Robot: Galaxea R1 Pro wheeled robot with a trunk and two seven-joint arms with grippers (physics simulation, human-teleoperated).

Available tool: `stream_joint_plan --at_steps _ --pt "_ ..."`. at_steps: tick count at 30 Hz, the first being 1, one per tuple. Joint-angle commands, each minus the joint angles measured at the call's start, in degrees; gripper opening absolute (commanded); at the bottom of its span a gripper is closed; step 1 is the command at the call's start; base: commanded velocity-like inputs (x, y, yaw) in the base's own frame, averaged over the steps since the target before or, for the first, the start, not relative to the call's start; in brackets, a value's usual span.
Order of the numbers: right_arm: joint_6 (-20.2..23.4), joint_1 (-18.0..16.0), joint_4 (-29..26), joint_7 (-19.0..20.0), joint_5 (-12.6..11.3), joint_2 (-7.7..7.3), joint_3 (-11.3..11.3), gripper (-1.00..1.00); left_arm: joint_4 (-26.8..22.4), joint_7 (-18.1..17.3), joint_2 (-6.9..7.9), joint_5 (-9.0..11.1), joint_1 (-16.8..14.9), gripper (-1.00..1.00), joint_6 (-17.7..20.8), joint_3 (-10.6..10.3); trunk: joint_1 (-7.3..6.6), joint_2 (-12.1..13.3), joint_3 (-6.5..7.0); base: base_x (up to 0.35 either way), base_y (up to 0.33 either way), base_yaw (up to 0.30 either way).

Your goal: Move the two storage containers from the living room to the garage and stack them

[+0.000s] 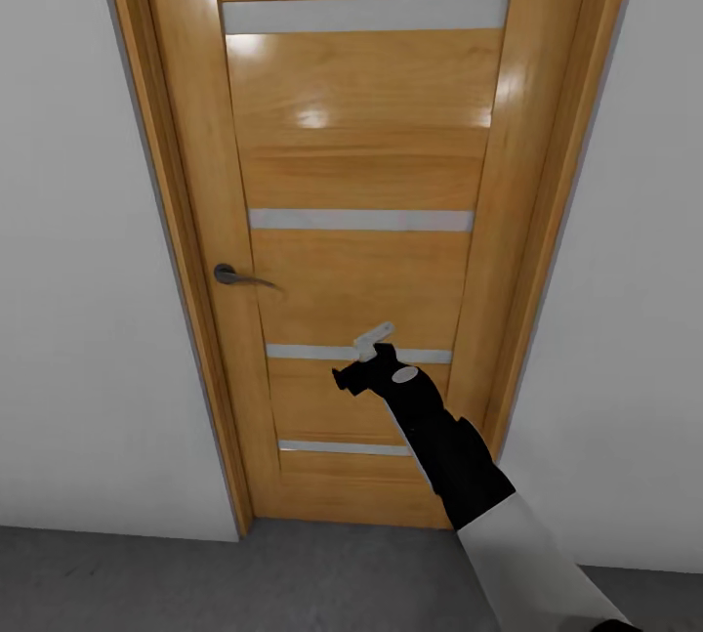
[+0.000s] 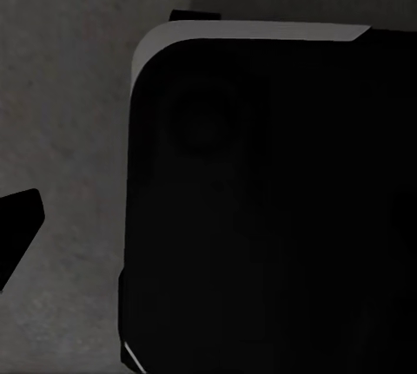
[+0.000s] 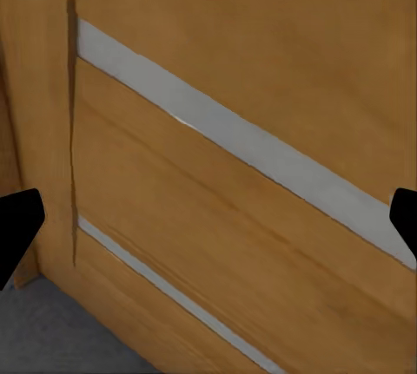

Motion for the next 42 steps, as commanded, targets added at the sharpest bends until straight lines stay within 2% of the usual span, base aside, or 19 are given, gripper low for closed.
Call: stream_joint_plan --at_steps 1,3,7,9,18,31,37,42 --pt "0.1 0.0 -0.1 0.6 0.6 0.01 0.1 1.0 0.0 0.0 0.0 0.5 0.0 1.0 -0.1 0.0 0.0 0.0 -0.06 0.0 0.0 0.0" --pt "-0.2 -0.1 -0.2 0.8 0.6 0.01 0.9 1.0 0.0 0.0 0.0 0.7 0.0 1.0 -0.1 0.0 0.0 0.0 -0.06 0.0 0.0 0.0" --pt "-0.5 -0.1 -0.2 1.1 0.6 0.01 4.4 1.0 0.0 -0.1 0.03 1.4 0.0 1.0 -0.1 0.0 0.0 0.0 -0.06 0.046 0.0 0.0" --pt "-0.5 -0.1 -0.2 1.0 0.6 0.01 5.3 1.0 0.0 -0.1 0.02 1.6 0.0 1.0 -0.1 -0.1 0.0 0.0 -0.06 0.201 0.0 0.0" --pt "-0.9 -0.1 -0.1 1.0 0.6 0.01 6.1 1.0 0.1 -0.3 0.0 1.8 0.0 1.0 0.0 -0.2 0.0 0.0 -0.06 0.294 0.0 0.0" --pt "-4.4 -0.1 0.6 1.0 0.7 0.01 6.6 1.0 0.1 -0.3 0.0 1.9 0.0 1.0 0.0 -0.2 0.0 0.0 -0.06 0.32 0.0 0.0" --pt "-4.5 -0.1 0.6 1.0 0.7 0.01 8.8 1.0 0.1 -0.3 0.0 1.9 0.0 1.0 0.0 -0.2 0.0 0.0 -0.06 0.321 0.0 0.0" --pt "-4.6 -0.1 0.6 1.0 0.7 0.01 9.4 1.0 0.1 -0.3 0.0 1.9 0.0 1.0 0.0 -0.2 0.0 0.0 -0.06 0.321 0.0 0.0"
